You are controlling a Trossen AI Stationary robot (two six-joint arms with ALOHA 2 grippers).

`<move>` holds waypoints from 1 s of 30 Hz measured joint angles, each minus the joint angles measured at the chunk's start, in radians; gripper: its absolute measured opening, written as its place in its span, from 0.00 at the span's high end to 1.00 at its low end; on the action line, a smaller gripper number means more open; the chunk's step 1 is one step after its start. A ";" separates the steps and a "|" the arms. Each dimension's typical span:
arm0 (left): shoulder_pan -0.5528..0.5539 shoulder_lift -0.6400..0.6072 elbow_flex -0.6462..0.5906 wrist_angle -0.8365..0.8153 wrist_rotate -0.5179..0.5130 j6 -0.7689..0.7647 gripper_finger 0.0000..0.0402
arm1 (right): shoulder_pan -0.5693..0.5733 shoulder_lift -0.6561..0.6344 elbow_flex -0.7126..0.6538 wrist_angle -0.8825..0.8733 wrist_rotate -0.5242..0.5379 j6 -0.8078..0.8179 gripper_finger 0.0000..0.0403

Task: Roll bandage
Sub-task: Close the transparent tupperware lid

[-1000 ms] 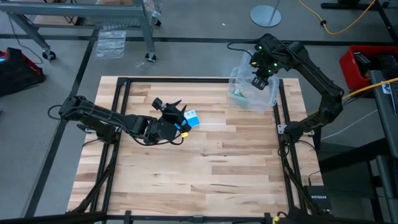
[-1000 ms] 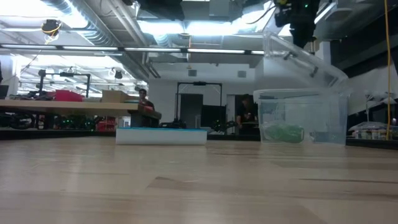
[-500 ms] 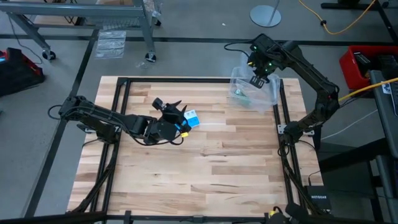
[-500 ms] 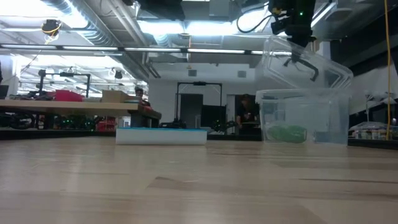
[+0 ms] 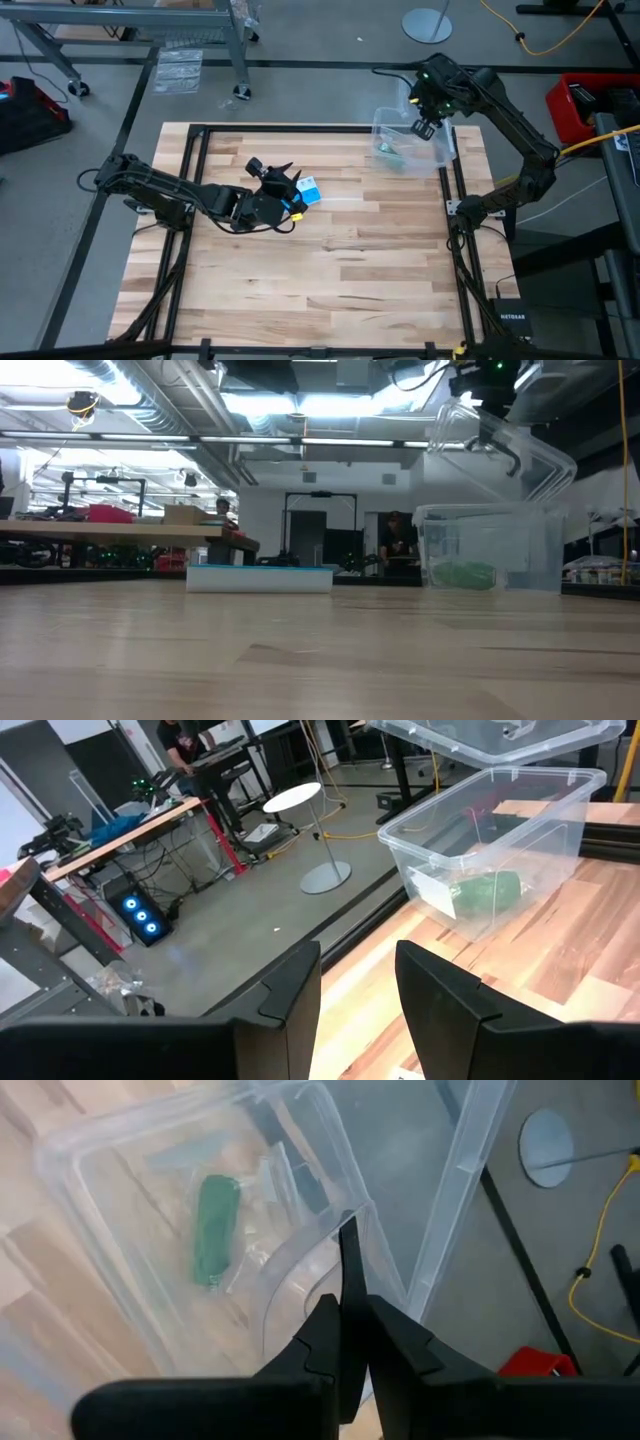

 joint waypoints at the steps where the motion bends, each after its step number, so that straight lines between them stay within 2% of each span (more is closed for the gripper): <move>1: 0.000 0.000 0.000 0.000 0.000 -0.001 0.69 | 0.000 -0.005 0.000 0.000 0.002 0.000 0.92; 6: 0.000 0.000 0.000 0.000 0.000 -0.004 0.69 | -0.001 -0.013 0.000 0.000 0.062 -0.005 0.92; 17: 0.000 0.000 0.000 0.000 0.000 -0.004 0.69 | -0.001 -0.011 -0.009 0.009 0.060 -0.013 0.92; 30: 0.000 0.000 0.000 0.000 0.000 -0.003 0.69 | -0.001 -0.011 -0.231 0.153 0.061 -0.020 0.92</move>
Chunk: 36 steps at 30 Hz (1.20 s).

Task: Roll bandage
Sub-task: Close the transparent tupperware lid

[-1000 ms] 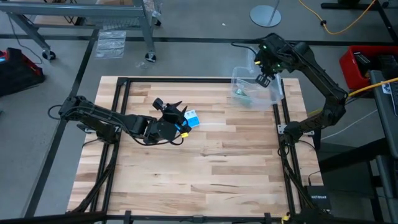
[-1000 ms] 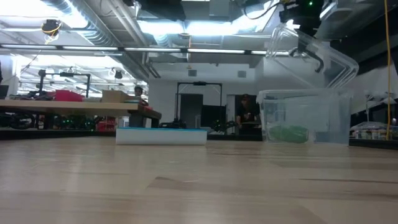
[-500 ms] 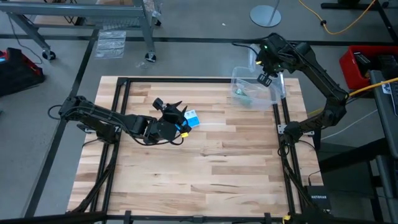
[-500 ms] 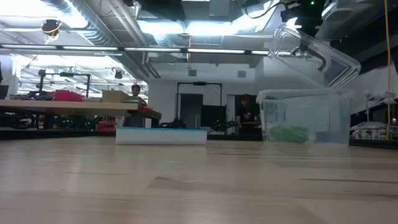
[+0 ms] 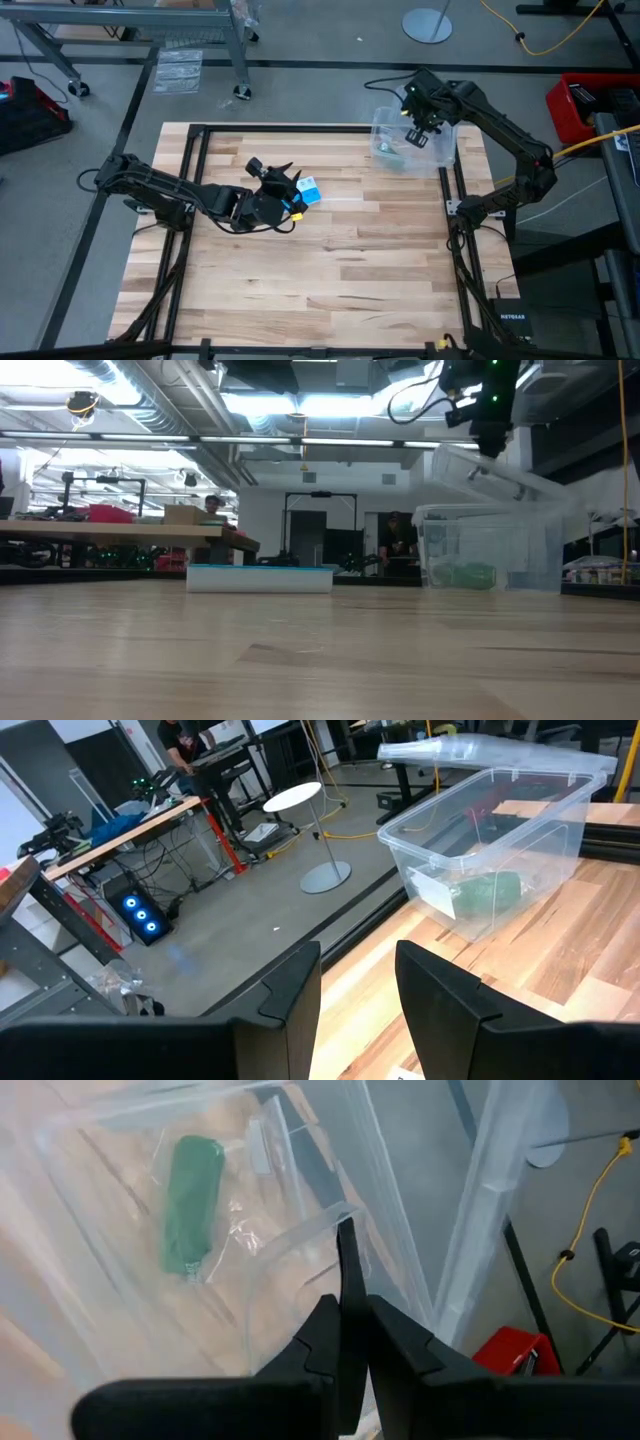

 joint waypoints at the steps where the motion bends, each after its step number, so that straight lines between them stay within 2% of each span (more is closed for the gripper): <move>1: 0.000 0.000 0.000 0.000 0.000 0.000 0.69 | 0.000 0.000 -0.010 0.012 -0.002 -0.002 0.92; 15: 0.000 0.000 0.000 0.000 0.000 0.000 0.69 | 0.001 0.000 -0.033 0.124 -0.110 -0.002 0.92; 20: 0.008 0.000 0.000 0.000 0.002 -0.018 0.69 | 0.044 0.000 -0.033 0.142 -0.108 0.000 0.92; 26: 0.100 0.002 -0.062 0.002 0.127 -0.073 0.69 | 0.109 0.001 -0.033 0.213 -0.096 -0.003 0.92; 31: 0.217 0.004 -0.118 0.014 0.159 -0.118 0.69 | 0.121 0.004 -0.033 0.244 -0.094 -0.006 0.92; 34: 0.301 0.005 -0.153 0.063 0.244 -0.139 0.69 | 0.119 0.010 -0.033 0.246 -0.096 -0.007 0.92; 36: 0.356 0.018 -0.182 0.169 0.325 -0.131 0.69 | 0.119 0.014 -0.033 0.247 -0.098 -0.007 0.92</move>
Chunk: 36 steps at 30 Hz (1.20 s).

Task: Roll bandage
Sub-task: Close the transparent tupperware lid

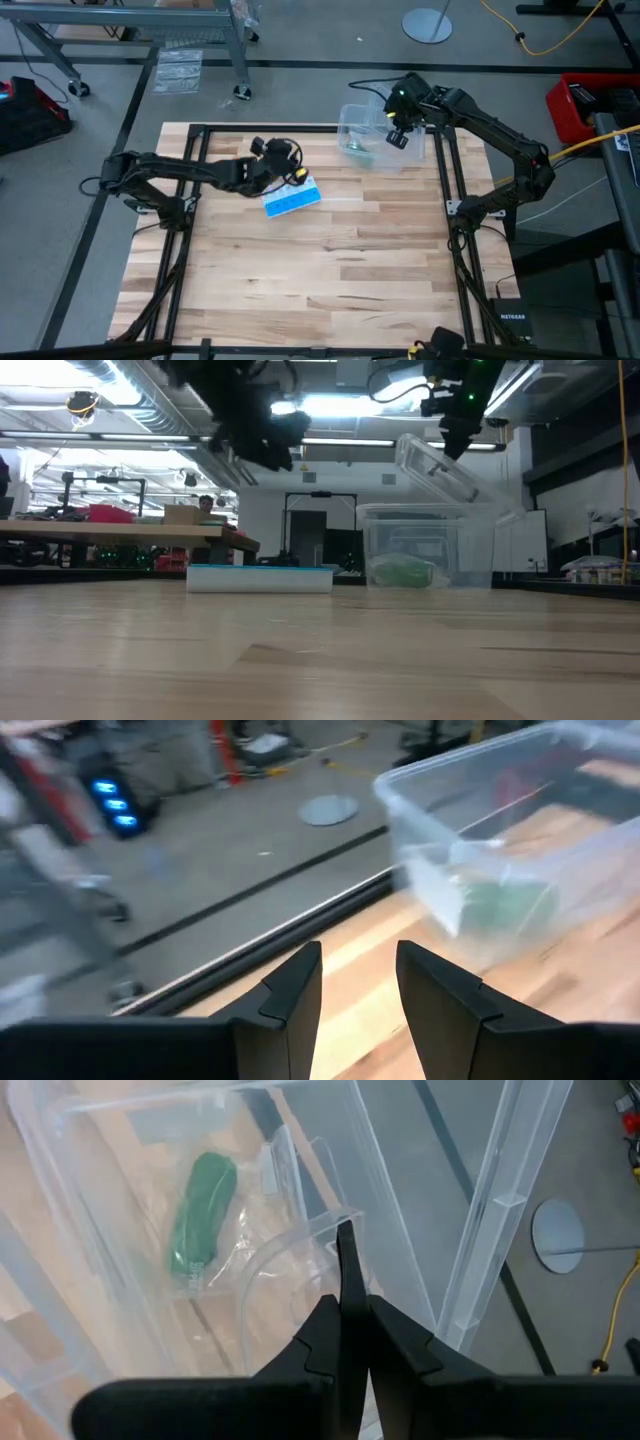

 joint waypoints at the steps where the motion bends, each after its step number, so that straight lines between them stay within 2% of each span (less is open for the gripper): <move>1: 0.025 0.012 -0.015 0.063 0.047 0.015 0.69 | 0.001 0.004 0.000 0.001 0.000 0.000 0.92; 4: 0.091 0.065 -0.028 0.209 0.173 0.043 0.69 | 0.002 0.021 0.000 0.002 -0.004 -0.002 0.92; 11: 0.196 0.208 -0.028 0.496 0.281 0.063 0.69 | 0.015 0.057 0.000 0.040 -0.029 -0.002 0.92; 15: 0.255 0.291 -0.028 0.605 0.367 -0.013 0.69 | 0.040 0.078 0.000 0.072 -0.033 -0.003 0.92; 23: 0.299 0.383 -0.023 0.715 0.461 -0.124 0.69 | 0.087 0.129 0.000 0.127 -0.029 -0.022 0.92; 36: 0.276 0.389 0.017 0.705 0.503 -0.110 0.69 | 0.119 0.174 0.000 0.189 -0.050 -0.019 0.92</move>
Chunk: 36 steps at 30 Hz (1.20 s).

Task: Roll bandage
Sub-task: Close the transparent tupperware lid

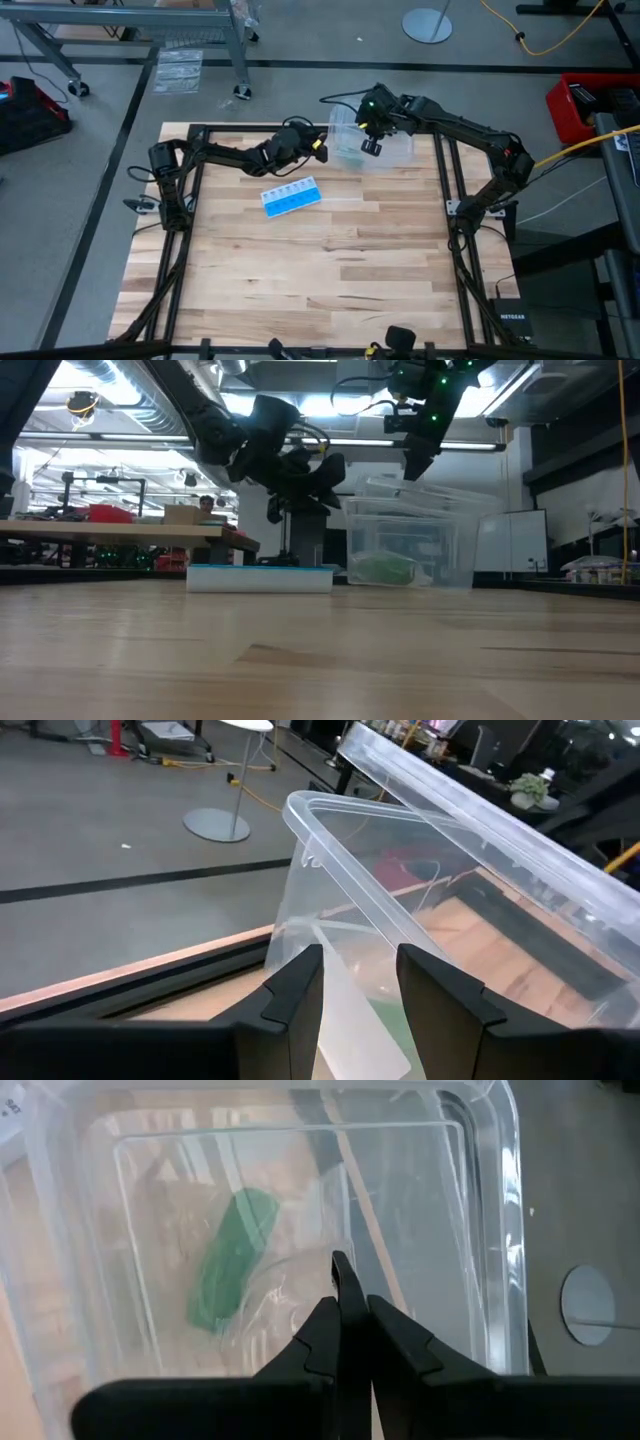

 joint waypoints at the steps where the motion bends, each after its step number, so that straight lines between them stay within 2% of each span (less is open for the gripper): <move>1: -0.001 0.000 0.000 -0.002 0.001 0.005 0.69 | 0.000 0.000 0.000 0.003 -0.001 0.000 0.92; 29: -0.020 0.001 0.000 -0.034 0.008 0.025 0.69 | 0.032 0.077 0.007 0.032 -0.040 0.027 0.91; 36: -0.020 0.001 0.000 -0.037 0.008 0.043 0.69 | 0.032 0.077 0.006 0.041 -0.044 0.035 0.82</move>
